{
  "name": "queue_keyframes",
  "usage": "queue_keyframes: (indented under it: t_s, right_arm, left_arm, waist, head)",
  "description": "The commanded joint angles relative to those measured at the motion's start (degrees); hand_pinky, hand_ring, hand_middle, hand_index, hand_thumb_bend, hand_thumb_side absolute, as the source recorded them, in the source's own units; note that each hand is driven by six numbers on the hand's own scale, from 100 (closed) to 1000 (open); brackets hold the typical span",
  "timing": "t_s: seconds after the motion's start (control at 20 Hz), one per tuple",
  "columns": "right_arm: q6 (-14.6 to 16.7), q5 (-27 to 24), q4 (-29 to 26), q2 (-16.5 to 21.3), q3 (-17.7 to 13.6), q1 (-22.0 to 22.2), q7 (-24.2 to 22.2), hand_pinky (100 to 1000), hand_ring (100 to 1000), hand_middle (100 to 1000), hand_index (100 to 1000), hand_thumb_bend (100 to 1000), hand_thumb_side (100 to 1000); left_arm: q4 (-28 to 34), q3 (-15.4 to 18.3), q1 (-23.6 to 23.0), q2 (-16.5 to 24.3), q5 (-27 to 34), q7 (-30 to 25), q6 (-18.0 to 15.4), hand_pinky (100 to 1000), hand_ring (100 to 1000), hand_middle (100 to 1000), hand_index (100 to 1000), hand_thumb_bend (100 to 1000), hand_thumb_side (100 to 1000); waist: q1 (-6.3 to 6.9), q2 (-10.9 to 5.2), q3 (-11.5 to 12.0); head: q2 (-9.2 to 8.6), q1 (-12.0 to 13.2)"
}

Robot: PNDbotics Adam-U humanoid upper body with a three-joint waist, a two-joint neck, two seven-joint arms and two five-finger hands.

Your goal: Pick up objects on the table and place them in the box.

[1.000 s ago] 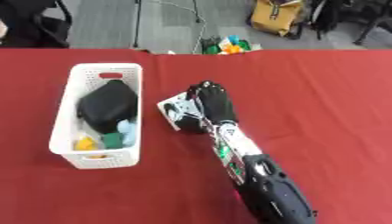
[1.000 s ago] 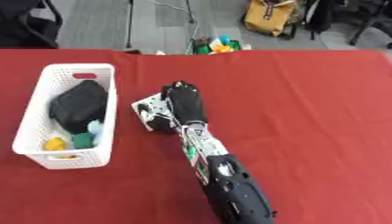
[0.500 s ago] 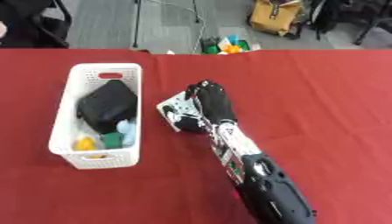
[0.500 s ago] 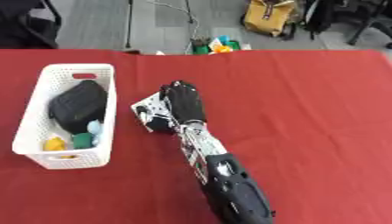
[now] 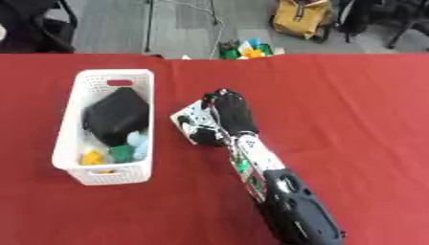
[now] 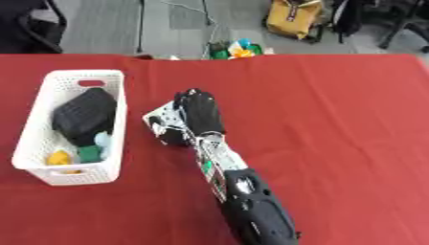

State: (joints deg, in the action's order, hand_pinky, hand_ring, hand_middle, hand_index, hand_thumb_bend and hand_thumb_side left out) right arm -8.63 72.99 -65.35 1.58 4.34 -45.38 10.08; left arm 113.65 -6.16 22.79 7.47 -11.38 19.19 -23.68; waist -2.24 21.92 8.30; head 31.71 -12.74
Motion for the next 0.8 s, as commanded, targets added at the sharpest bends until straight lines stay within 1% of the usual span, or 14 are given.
queue_keyframes:
  t_s: [0.05, 0.1, 0.25, 0.4, 0.5, 0.6, 0.75, 0.8]
  right_arm:
    - [-0.11, -0.21, -0.33, -0.25, 0.38, 0.06, -0.97, 763, 742, 306, 588, 385, 559]
    - [-0.13, -0.28, -0.43, -0.29, 0.40, 0.06, -1.12, 761, 741, 306, 590, 373, 543]
    - [-0.17, -0.53, -0.76, -0.36, 0.45, 0.06, -1.49, 760, 740, 308, 592, 371, 537]
    - [-0.19, -0.91, -1.06, -0.51, 0.50, 0.18, -1.83, 734, 722, 306, 593, 351, 507]
    - [-0.28, -1.28, -1.27, -0.67, 0.50, 0.30, -1.98, 732, 720, 305, 592, 345, 505]
    - [-0.34, -1.65, -1.50, -0.74, 0.50, 0.38, -1.95, 725, 711, 302, 589, 316, 498]
    - [-0.43, -2.14, -1.81, -0.77, 0.52, 0.47, -1.61, 718, 703, 298, 585, 298, 497]
    - [-0.45, -2.25, -1.91, -0.77, 0.53, 0.48, -1.48, 711, 696, 294, 581, 274, 500]
  left_arm:
    - [0.94, -0.20, 0.88, 0.22, 0.19, -0.21, -0.02, 499, 956, 963, 788, 132, 1000]
    - [0.94, -0.20, 0.88, 0.22, 0.20, -0.20, -0.02, 498, 956, 964, 788, 132, 1000]
    - [0.94, -0.20, 0.88, 0.23, 0.20, -0.20, -0.01, 497, 956, 964, 788, 132, 1000]
    - [0.94, -0.18, 0.96, 0.23, 0.20, -0.16, -0.01, 497, 956, 964, 789, 133, 1000]
    - [0.94, -0.19, 1.01, 0.24, 0.20, -0.17, -0.03, 497, 956, 964, 789, 133, 1000]
    - [0.94, -0.19, 1.05, 0.24, 0.20, -0.15, -0.05, 497, 956, 964, 789, 134, 1000]
    - [0.94, -0.24, 1.07, 0.22, 0.20, -0.19, -0.03, 497, 957, 965, 789, 134, 1000]
    - [0.94, -0.25, 1.09, 0.22, 0.20, -0.20, -0.03, 497, 956, 964, 789, 134, 1000]
  waist:
    - [0.26, -1.14, -0.04]
    - [0.28, -1.12, -0.03]
    - [0.29, -1.11, -0.02]
    - [0.25, -1.09, -0.01]
    - [0.23, -1.07, -0.04]
    - [0.16, -1.04, -0.09]
    - [0.05, -1.03, -0.19]
    - [0.04, -1.05, -0.20]
  head:
    - [0.21, 0.04]
    - [0.22, 0.03]
    - [0.25, 0.00]
    - [0.28, 0.01]
    - [0.32, 0.02]
    - [0.31, 0.01]
    - [0.29, 0.03]
    - [0.29, 0.04]
